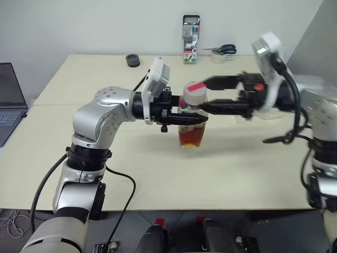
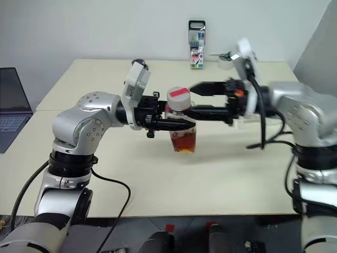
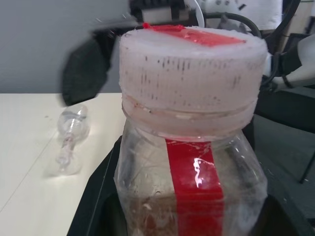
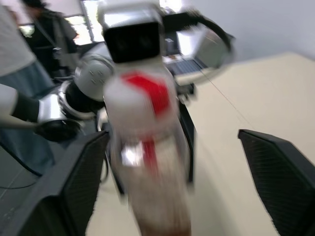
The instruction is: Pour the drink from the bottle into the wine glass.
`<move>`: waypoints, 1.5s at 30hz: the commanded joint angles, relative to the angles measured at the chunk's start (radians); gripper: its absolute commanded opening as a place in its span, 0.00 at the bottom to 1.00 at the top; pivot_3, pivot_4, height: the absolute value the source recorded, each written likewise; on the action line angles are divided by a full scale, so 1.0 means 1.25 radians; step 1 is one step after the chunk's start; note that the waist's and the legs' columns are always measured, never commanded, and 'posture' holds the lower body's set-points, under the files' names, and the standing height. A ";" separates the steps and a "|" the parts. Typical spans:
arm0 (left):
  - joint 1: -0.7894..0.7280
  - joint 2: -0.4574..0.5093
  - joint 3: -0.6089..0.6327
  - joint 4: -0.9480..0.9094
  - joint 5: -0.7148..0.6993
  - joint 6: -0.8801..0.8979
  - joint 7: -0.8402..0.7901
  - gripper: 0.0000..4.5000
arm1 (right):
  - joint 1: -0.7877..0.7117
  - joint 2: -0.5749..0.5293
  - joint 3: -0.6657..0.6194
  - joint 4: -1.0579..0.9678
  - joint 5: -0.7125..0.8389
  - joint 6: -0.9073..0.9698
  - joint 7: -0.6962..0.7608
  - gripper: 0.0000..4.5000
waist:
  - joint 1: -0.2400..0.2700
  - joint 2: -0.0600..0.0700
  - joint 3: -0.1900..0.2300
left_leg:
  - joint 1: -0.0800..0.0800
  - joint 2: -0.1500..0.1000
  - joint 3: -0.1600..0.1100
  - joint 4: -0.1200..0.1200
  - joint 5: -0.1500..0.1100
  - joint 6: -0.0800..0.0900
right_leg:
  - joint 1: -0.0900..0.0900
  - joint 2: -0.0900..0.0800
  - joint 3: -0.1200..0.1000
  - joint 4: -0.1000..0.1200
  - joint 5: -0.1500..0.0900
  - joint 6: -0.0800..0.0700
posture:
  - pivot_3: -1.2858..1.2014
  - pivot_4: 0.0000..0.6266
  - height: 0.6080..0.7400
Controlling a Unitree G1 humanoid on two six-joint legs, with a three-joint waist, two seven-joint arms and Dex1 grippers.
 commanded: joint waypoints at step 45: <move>-0.073 -0.032 -0.011 0.007 -0.035 0.004 0.001 0.41 | -0.153 0.139 0.131 0.092 -0.059 -0.184 -0.006 0.41 | -0.010 0.001 0.000 | 0.002 -0.001 0.003 0.000 -0.001 0.002 | 0.001 0.004 0.000 0.001 0.000 0.000 | 0.52 0.24 1.00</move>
